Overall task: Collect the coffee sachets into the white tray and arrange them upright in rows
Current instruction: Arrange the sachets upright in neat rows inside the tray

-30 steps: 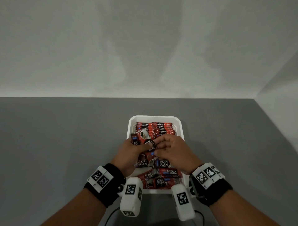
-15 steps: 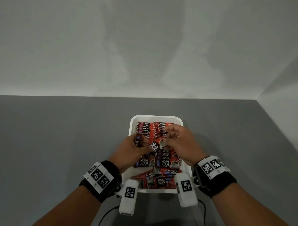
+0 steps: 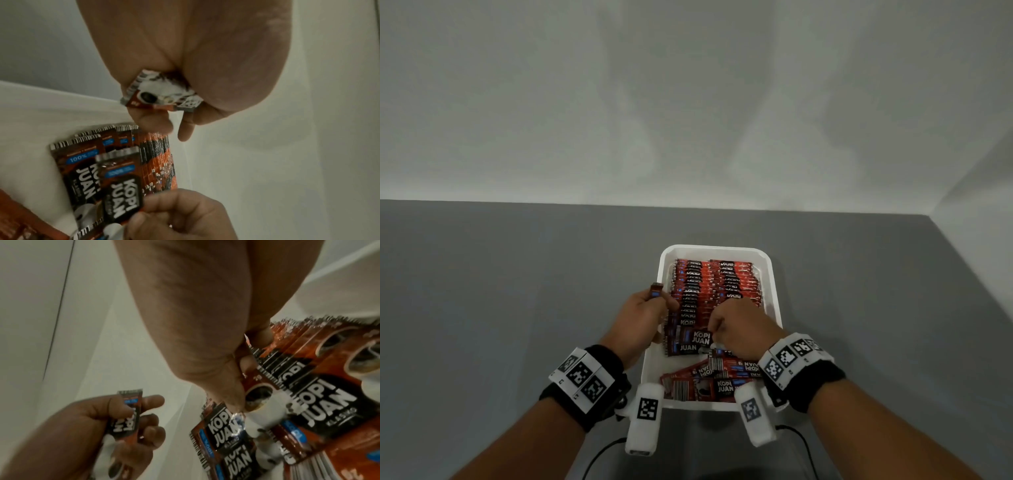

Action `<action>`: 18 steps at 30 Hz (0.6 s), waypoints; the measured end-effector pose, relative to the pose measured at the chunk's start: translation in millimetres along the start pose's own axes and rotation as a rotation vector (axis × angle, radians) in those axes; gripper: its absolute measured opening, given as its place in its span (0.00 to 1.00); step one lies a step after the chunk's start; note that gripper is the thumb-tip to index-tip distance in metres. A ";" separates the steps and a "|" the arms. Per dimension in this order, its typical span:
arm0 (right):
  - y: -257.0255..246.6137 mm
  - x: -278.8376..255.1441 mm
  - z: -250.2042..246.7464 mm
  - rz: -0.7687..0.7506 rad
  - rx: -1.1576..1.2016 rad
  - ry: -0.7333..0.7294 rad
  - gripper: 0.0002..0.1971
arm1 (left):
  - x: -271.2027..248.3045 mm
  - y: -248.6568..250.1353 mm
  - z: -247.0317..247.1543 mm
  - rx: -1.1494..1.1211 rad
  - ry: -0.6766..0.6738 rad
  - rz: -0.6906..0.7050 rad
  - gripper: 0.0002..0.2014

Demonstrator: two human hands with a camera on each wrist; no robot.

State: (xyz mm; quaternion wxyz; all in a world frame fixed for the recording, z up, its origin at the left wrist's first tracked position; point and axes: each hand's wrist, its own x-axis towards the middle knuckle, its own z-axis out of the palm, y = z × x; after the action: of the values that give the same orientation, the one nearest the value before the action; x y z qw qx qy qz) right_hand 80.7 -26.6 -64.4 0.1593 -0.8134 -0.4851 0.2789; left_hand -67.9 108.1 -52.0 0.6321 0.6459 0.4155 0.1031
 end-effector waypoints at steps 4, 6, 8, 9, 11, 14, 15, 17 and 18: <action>-8.2 13.7 13.5 -0.040 -0.082 -0.071 0.12 | -1.8 -0.9 -1.2 -0.064 0.035 -0.043 0.14; -9.6 18.8 19.4 -0.055 -0.116 -0.105 0.14 | -1.1 -3.0 -2.4 -0.065 0.033 -0.036 0.12; -9.6 22.0 25.2 -0.070 -0.165 -0.123 0.13 | -3.1 -4.3 -3.3 -0.048 0.012 -0.009 0.10; -9.1 23.1 27.6 -0.073 -0.198 -0.121 0.12 | -4.2 -5.1 -3.6 -0.044 -0.001 0.017 0.09; -7.8 24.9 30.1 -0.074 -0.249 -0.098 0.11 | -6.1 -4.5 -3.0 -0.039 -0.017 0.031 0.12; -7.3 24.0 29.4 -0.071 -0.284 -0.064 0.09 | -8.4 -3.0 1.2 -0.066 -0.028 0.054 0.14; -8.1 22.6 28.9 -0.073 -0.279 -0.060 0.09 | -10.1 -2.2 3.3 -0.067 -0.026 0.062 0.15; -8.7 19.0 27.5 -0.080 -0.243 -0.062 0.08 | -9.5 -5.4 5.6 -0.068 -0.020 0.063 0.13; -8.8 16.7 25.6 -0.078 -0.207 -0.063 0.07 | -8.5 -7.6 6.0 -0.077 -0.014 0.060 0.12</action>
State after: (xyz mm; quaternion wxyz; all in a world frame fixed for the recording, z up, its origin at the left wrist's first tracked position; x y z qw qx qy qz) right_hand 65.2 -8.0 -85.0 0.0701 -0.7968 -0.5474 0.2461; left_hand -72.4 96.9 -56.6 0.6560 0.6339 0.3873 0.1334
